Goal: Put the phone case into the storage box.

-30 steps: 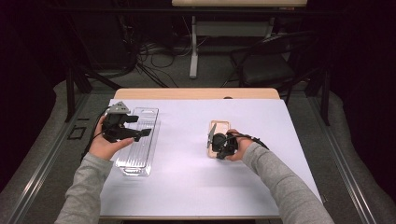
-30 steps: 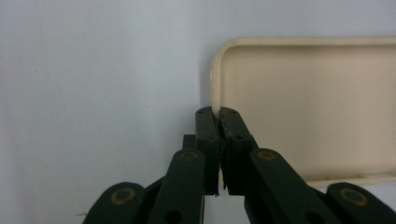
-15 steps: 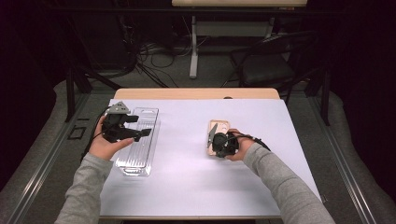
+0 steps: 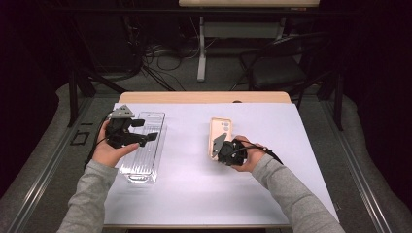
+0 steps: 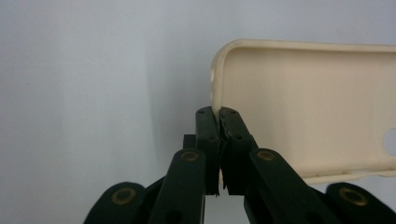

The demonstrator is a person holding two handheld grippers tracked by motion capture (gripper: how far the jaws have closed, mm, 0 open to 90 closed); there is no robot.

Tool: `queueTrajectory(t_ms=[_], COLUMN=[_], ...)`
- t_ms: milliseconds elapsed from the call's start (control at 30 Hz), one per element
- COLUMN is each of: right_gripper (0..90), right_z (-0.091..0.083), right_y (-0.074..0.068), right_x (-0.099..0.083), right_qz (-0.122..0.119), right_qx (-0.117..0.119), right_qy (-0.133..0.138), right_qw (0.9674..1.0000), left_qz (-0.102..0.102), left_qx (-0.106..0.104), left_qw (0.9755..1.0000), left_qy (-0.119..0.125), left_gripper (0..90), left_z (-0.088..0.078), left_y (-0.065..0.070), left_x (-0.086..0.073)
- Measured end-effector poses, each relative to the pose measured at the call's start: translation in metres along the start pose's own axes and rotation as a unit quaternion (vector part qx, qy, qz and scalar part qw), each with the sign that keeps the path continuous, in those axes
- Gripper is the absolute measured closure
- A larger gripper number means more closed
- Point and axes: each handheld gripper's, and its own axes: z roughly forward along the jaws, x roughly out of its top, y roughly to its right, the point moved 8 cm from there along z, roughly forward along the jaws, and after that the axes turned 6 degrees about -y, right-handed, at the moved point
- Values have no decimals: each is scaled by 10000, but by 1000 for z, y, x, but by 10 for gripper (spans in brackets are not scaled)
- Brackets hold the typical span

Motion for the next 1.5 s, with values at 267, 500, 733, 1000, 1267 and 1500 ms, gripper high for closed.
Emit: queueTrajectory(t_ms=[267,500,733,1000,1267,1500], right_gripper=[880,881,880,880,880,880], right_z=[-12,-13,-16,-19,-16,-18], right_y=[-5,-10,-14,-23,-32,-36], right_x=[12,18,25,33,43,50], right_qz=[-60,-143,-235,-322,-308,-263], right_qx=[-307,-513,-656,-868,-1155,-1261], right_qy=[267,328,477,594,702,817], right_qw=[9992,9980,9964,9939,9903,9883], left_qz=[-64,-226,-484,-681,-893,-958], left_qx=[-100,-350,-588,-766,-1094,-1102], left_qw=[9999,9990,9969,9947,9900,9893], left_qy=[19,156,-169,-111,-64,-56], left_gripper=[238,238,281,330,340,360], left_z=[2,0,7,9,12,15], left_y=[5,11,20,30,39,39], left_x=[1,5,1,3,4,3])
